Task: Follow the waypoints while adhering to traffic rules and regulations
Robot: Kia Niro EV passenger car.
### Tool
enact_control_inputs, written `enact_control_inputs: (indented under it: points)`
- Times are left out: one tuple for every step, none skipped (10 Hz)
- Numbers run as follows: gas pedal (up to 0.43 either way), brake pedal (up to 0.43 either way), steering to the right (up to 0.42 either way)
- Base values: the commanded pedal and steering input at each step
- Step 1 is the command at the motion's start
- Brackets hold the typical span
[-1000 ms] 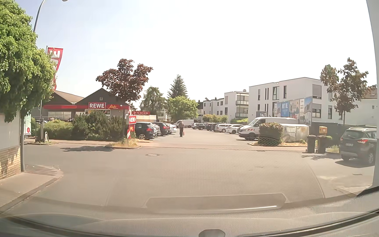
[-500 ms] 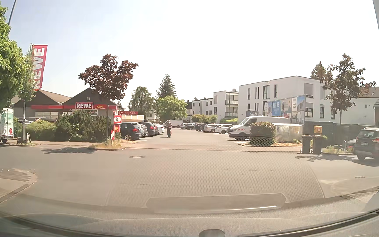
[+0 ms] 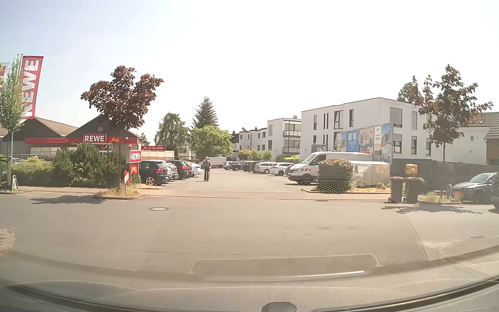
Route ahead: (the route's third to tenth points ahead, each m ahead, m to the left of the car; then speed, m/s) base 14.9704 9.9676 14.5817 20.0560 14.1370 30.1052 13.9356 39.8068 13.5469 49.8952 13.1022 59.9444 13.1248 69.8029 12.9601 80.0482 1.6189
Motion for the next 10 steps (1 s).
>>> enact_control_inputs:
  points:
    - [0.000, 0.201, 0.195]
    - [0.000, 0.177, 0.195]
    - [0.000, 0.177, 0.194]
    - [0.000, 0.177, 0.191]
    - [0.000, 0.189, 0.185]
    - [0.000, 0.207, 0.182]
    - [0.000, 0.220, 0.181]
    - [0.000, 0.220, 0.180]
    - [0.000, 0.207, 0.176]
    - [0.000, 0.159, 0.162]
